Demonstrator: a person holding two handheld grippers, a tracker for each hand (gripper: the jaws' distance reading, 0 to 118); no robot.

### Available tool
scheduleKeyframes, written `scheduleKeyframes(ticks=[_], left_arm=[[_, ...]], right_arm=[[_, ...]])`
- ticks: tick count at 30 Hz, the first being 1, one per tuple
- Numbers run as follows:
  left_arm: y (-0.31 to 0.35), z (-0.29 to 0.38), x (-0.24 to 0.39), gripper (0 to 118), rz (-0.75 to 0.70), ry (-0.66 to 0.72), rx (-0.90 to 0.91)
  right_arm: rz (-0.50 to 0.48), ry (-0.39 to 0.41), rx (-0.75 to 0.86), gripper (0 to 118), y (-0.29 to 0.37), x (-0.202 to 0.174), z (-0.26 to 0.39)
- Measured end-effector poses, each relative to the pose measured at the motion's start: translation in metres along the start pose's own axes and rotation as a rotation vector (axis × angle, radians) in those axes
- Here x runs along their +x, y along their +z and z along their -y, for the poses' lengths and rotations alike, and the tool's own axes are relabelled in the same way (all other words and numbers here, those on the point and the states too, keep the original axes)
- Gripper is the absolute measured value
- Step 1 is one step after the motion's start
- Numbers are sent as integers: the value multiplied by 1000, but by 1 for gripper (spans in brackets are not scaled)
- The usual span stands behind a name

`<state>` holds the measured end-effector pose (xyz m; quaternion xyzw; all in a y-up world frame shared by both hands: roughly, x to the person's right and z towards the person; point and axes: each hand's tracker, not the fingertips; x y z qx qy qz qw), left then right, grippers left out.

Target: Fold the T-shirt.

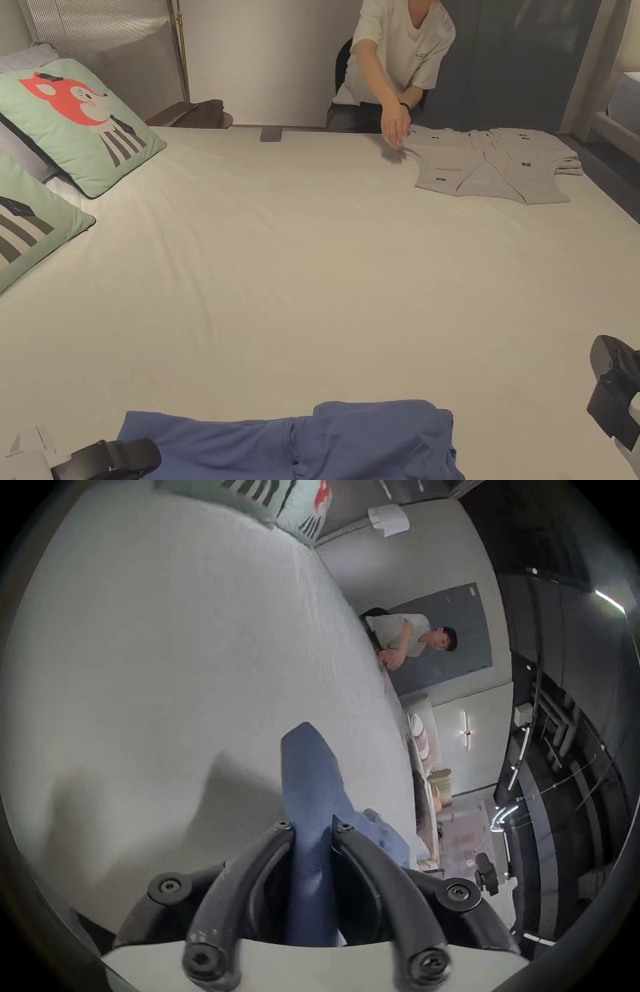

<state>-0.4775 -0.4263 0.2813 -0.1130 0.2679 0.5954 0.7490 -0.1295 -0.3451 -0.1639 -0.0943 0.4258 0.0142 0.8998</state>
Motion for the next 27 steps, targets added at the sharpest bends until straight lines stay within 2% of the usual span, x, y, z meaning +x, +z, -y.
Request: scheduleKeyframes(ticks=[5,10,15,21,22,23,24,25,26,27], left_arm=[[-8,10,67,6,115,-140,-12],[-66,28,122,6,160,-310,-88],[-155,91,165,6,48,-463,-181],[-236,171,183,6,-106,-675,-269],[-246,180,183,10,-126,-712,-275],[-250,198,190,22,-151,-742,-269],[-256,205,189,50,-155,-750,-260],[-258,208,188,72,-129,-735,-266],[-257,209,190,86,-62,-726,-298],[-253,212,193,91,-5,-716,-312]], right_arm=[[-14,-13,-1,0,-1,-1,2],[-16,-28,9,0,5,4,3],[16,-39,12,0,14,23,6],[72,-57,15,0,26,48,9],[82,-59,15,0,27,51,9],[89,-59,16,0,28,54,10],[96,-61,14,0,29,57,11],[102,-67,13,0,30,59,12],[107,-71,12,0,30,62,12],[112,-74,12,0,31,63,13]])
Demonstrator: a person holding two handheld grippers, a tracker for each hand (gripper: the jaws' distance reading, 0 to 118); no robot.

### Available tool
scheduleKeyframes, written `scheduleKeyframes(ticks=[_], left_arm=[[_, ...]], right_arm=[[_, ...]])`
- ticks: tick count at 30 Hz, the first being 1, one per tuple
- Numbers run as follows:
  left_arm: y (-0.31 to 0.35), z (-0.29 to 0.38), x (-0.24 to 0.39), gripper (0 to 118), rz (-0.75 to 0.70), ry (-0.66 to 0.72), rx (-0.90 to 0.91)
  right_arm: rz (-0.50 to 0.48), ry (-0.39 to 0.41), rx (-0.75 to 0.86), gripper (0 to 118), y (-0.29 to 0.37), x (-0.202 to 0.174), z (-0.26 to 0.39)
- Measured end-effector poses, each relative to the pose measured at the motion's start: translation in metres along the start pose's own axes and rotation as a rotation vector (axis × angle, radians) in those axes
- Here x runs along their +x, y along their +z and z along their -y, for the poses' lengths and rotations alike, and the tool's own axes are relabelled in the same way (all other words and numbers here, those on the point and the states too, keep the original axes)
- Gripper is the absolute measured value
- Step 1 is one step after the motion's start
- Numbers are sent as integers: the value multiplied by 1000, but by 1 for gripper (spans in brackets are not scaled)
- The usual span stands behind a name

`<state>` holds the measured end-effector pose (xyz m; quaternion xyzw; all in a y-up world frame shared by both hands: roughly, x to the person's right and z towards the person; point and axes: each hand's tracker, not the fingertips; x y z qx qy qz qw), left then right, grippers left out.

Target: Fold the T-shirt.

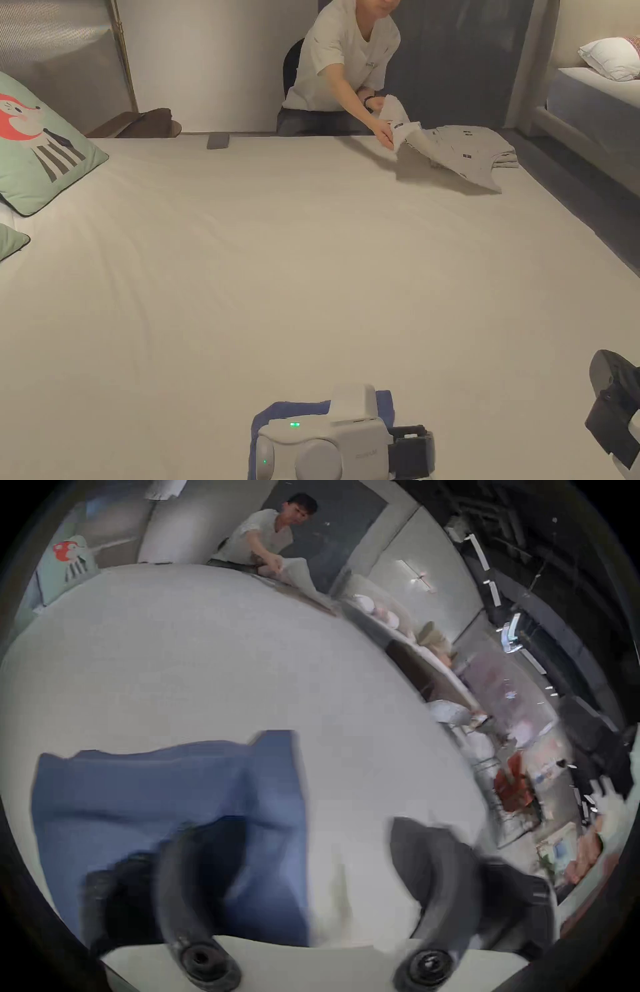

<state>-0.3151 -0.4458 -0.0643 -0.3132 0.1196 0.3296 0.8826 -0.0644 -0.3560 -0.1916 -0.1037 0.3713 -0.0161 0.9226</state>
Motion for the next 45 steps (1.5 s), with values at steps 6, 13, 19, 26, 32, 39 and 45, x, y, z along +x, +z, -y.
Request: scheduleKeyframes(ticks=[6,13,19,26,32,39,45], left_arm=[[48,-5,8,108,41,-86,194],[52,17,-3,3,-312,-237,270],[13,49,24,3,-183,-284,117],[-22,63,53,3,-77,-297,23],[17,42,45,4,-23,-234,119],[110,15,-27,4,-115,-56,321],[159,28,-86,4,-242,90,377]], right_arm=[[7,-12,-7,0,-3,3,3],[-10,-24,-16,0,-8,-1,8],[-17,-22,-25,0,-8,-2,11],[-4,-15,-30,0,-5,4,11],[-39,-6,-42,0,-8,-3,9],[-250,32,-152,0,-32,-48,19],[-438,40,-448,0,-68,-94,70]])
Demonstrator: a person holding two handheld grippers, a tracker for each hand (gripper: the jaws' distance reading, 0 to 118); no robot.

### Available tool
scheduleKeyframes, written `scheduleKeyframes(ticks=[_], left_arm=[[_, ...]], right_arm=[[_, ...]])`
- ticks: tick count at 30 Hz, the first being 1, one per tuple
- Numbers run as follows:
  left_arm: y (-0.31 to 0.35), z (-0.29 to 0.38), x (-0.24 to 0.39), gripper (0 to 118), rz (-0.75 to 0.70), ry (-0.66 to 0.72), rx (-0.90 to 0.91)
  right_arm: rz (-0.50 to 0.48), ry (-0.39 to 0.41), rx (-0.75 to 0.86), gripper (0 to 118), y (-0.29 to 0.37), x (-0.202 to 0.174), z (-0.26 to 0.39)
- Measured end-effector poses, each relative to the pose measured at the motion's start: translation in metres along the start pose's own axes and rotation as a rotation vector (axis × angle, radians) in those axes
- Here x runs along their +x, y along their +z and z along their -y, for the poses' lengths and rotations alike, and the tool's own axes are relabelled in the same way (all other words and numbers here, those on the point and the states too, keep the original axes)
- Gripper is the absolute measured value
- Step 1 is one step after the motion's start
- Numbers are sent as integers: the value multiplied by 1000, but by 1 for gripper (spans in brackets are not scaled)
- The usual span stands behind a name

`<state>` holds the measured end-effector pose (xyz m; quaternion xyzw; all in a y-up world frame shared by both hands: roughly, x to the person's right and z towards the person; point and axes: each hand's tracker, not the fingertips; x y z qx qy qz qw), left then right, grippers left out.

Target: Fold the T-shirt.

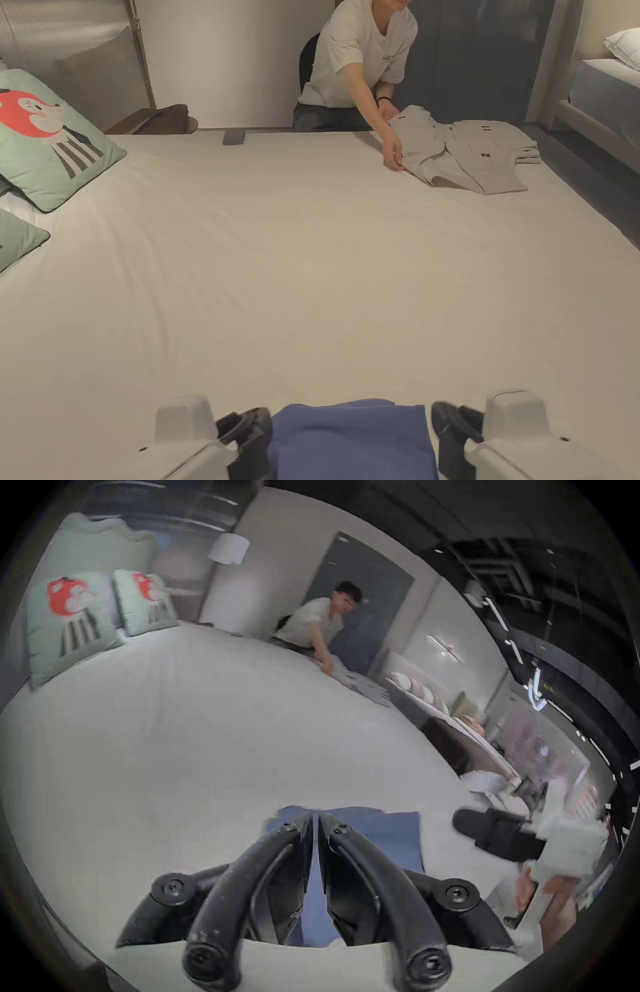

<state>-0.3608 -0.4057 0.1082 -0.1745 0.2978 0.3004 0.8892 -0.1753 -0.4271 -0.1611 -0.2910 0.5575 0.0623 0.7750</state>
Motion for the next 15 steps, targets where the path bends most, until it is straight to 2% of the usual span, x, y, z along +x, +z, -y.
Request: scheduleKeyframes(ticks=[4,8,9,10,12,13,15], left_arm=[[12,7,-26,4,-30,89,-25],[10,13,-48,5,23,202,-64],[7,13,-54,16,37,235,-71],[3,13,-59,36,61,271,-87],[-10,10,-72,85,118,344,-156],[-17,9,-76,96,150,367,-200],[-35,9,-87,97,243,408,-260]], right_arm=[[-10,62,-165,0,-41,-11,18],[48,114,-256,0,-66,-12,22],[46,102,-271,0,-70,-11,19],[37,80,-286,0,-74,-8,15],[29,56,-318,0,-76,-4,6],[26,55,-332,0,-80,-2,4],[16,55,-349,0,-87,1,2]])
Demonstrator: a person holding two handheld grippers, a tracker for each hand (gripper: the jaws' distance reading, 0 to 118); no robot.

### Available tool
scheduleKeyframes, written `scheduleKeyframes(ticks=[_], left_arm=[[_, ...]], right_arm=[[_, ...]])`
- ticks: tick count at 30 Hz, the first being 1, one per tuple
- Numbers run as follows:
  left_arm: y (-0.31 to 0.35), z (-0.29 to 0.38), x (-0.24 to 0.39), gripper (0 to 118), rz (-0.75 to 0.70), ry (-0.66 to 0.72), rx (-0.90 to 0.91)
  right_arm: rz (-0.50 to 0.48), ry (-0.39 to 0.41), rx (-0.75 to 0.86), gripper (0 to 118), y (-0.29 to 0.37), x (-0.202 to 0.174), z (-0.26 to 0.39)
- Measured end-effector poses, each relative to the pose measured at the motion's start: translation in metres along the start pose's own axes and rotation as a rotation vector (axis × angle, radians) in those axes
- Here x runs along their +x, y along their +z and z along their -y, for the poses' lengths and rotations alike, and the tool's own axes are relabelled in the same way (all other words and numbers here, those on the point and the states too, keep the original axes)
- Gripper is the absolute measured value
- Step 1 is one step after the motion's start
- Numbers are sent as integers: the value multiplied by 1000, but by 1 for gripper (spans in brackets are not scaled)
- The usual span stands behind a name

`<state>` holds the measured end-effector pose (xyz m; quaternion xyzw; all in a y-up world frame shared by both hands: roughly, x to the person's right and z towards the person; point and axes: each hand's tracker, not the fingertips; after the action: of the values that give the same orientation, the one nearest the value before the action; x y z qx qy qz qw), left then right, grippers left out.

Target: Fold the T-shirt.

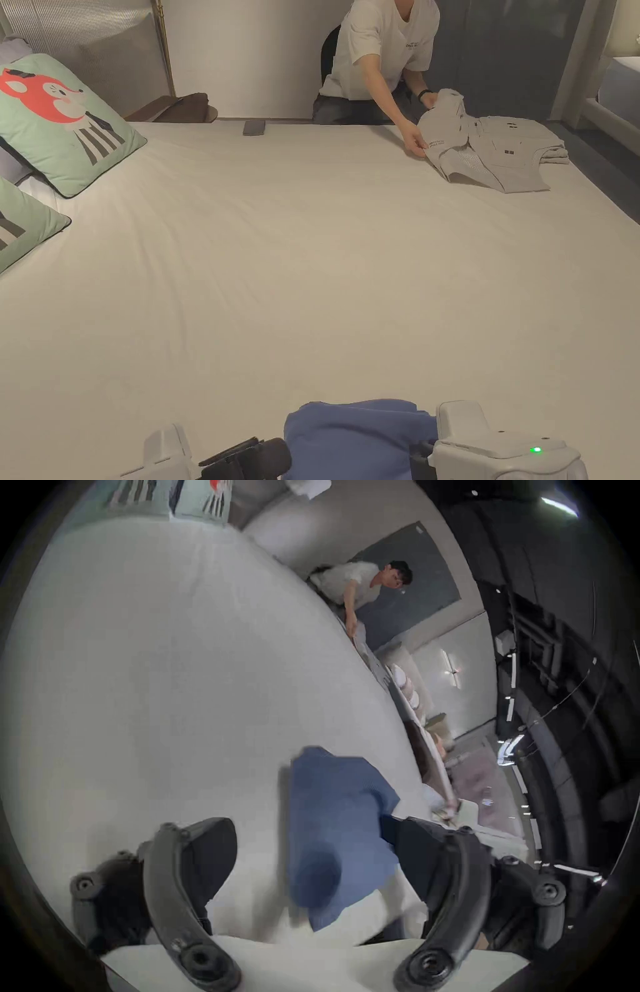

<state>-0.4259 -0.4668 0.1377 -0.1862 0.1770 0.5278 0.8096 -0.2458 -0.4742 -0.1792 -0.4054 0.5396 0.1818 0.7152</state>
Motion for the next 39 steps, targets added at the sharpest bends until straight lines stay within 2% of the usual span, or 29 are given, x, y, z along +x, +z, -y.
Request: scheduleKeyframes(ticks=[3,6,10,11,13,16,18,23,26,35,39], left_arm=[[-22,-12,-7,97,82,54,-90],[-48,-22,-17,97,90,109,-172],[-68,-27,-19,92,150,154,-198],[-71,-28,-19,82,154,163,-192],[-79,-28,-17,49,89,193,-200],[-78,-23,-15,39,153,241,-202],[-74,-21,-13,28,138,242,-200],[-32,-32,-16,25,163,234,-169],[10,-47,-24,24,142,205,-99],[199,-126,-127,24,-123,255,216],[249,-151,-159,24,-225,301,297]], right_arm=[[-20,-15,-22,0,-2,8,-2],[-49,-46,-34,0,-9,15,-3],[-75,-86,-36,0,-8,19,0],[-79,-93,-36,0,-9,20,0],[-84,-98,-35,0,-7,18,0],[-93,-103,-30,0,-5,20,1],[-118,-123,-18,0,3,19,-1],[-144,-111,79,0,26,7,-12],[-130,-68,137,0,28,-2,-27],[-162,-2,168,0,25,-63,-64],[-156,18,163,0,12,-74,-70]])
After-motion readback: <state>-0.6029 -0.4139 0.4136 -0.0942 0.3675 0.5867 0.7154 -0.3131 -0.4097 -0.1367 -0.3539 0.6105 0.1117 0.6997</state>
